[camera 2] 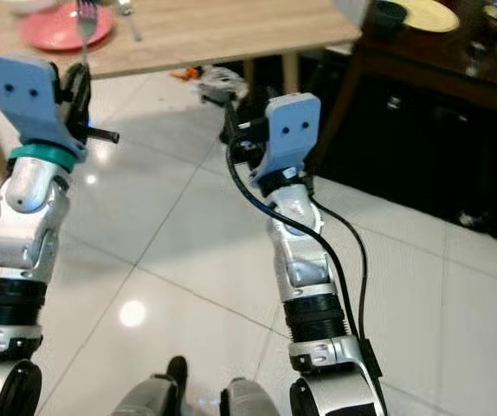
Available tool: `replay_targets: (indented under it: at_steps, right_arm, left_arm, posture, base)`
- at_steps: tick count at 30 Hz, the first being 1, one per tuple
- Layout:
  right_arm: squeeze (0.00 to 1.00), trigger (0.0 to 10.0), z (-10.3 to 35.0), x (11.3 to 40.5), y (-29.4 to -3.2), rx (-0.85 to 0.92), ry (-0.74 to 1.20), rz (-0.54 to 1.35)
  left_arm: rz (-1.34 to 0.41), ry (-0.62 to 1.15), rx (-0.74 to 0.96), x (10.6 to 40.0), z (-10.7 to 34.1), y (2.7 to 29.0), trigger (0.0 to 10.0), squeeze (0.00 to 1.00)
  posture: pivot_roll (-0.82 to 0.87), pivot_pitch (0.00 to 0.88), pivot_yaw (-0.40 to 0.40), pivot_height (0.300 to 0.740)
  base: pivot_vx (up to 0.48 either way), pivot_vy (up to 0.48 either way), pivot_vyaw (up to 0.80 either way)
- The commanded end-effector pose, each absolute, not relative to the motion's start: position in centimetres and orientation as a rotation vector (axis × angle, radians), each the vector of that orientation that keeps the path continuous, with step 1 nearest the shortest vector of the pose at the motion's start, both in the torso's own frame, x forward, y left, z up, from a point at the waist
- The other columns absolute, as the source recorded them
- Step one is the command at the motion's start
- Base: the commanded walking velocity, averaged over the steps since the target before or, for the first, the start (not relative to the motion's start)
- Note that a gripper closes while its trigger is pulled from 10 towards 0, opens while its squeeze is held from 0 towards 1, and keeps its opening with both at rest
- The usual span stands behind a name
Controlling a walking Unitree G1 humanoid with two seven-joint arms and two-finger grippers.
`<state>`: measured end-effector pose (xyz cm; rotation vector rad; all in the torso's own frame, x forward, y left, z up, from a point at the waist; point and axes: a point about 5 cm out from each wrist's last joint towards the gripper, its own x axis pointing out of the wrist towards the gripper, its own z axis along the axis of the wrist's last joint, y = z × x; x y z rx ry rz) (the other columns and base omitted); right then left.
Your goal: Setting the table
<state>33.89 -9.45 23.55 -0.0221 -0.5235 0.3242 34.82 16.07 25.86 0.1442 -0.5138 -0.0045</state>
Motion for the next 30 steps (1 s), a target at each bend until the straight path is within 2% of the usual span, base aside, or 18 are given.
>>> replay_targets:
  at_steps: [1,6,30]
  right_arm:
    - [0.0,10.0,23.6,33.62,-9.8,-0.006,-0.541,0.318]
    - [0.0,10.0,23.74,33.55,-9.8,0.015,-0.55,0.315]
    - [0.0,10.0,23.73,33.42,-9.63,0.008,-0.554,0.321]
  left_arm:
    - [0.025,-0.499,0.161,34.96,25.47,16.22,10.0,0.0]
    - [0.091,-0.48,0.16,35.25,25.33,16.93,10.0,0.0]
    - [0.106,-0.481,0.165,35.42,25.49,16.97,10.0,0.0]
  posture:
    - [-0.04,0.072,0.054,0.74]
    - [-0.04,0.074,0.055,0.74]
    - [-0.04,0.081,0.056,0.74]
  base:
    - [0.0,0.0,0.78]
    - [0.435,0.0,0.0]
    - [0.469,0.0,0.0]
